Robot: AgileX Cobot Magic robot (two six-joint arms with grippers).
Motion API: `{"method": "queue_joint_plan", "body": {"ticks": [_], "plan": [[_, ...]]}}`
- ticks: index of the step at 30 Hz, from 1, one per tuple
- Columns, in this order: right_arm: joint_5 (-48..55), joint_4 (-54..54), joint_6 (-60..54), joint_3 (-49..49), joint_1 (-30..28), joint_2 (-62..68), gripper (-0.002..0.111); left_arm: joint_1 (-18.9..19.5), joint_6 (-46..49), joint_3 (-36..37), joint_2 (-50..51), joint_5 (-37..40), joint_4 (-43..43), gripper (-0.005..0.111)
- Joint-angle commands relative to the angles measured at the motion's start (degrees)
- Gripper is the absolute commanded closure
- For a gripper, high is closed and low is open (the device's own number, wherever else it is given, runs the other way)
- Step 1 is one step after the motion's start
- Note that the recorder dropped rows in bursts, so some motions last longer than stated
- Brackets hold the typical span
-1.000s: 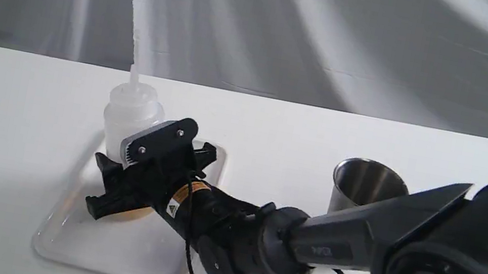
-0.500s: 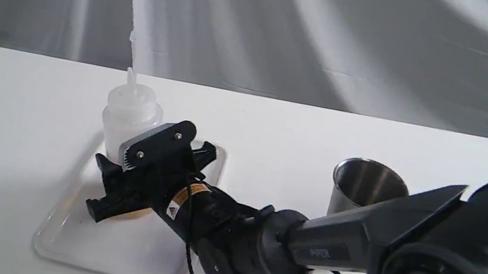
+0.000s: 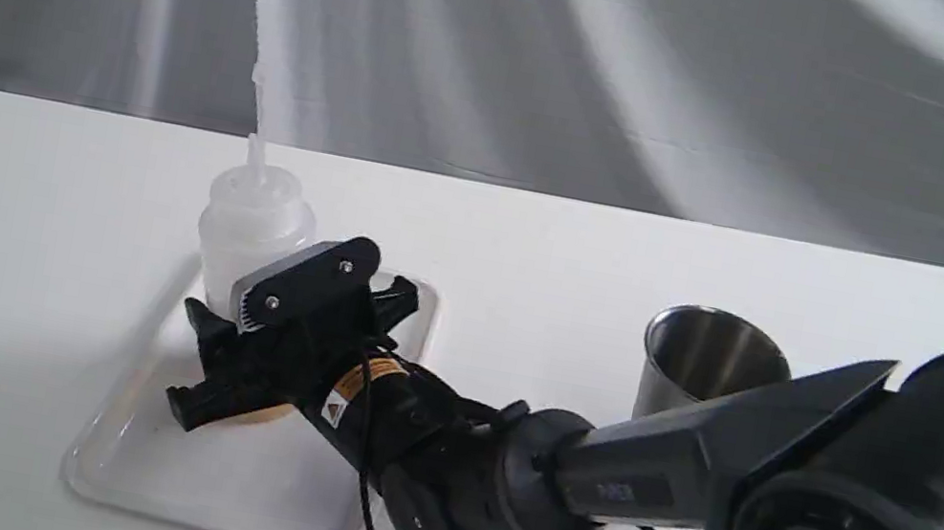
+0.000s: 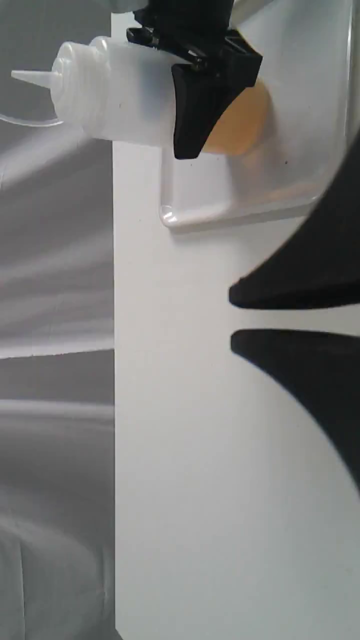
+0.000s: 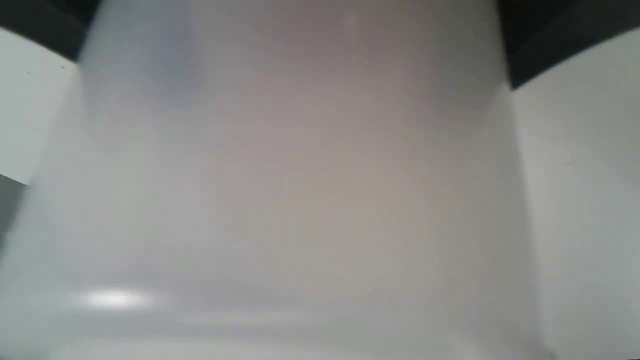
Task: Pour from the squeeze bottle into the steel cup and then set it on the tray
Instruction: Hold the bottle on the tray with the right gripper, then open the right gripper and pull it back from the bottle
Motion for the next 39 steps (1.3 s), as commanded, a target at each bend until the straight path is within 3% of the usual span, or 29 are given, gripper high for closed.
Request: {"method": "queue_joint_plan", "body": {"ticks": [1,6,10,21,39], "plan": [[-1.33,0.32,0.31,-0.37,0.17,-0.28,0.046,-0.3,-0.24,0.25,-0.15,-0.41,0.02,0.098],[-1.23,0.32,0.31,-0.37,0.17,-0.28,0.023,-0.3,-0.12,0.25,-0.15,-0.41,0.02,0.098],[-0.29,0.32,0.31,-0.37,0.17,-0.28,0.014,-0.3,-0.12,0.25,-0.15,-0.41,0.02,0.098],[0.58,0.32,1.74,-0.37,0.17,-0.28,0.003,-0.3,-0.22,0.25,-0.15,-0.41,0.02,0.098],[1.82,0.32,4.75,-0.37,0.88,-0.65,0.003,-0.3,-0.13,0.25,-0.15,-0.41,0.02,0.098]]}}
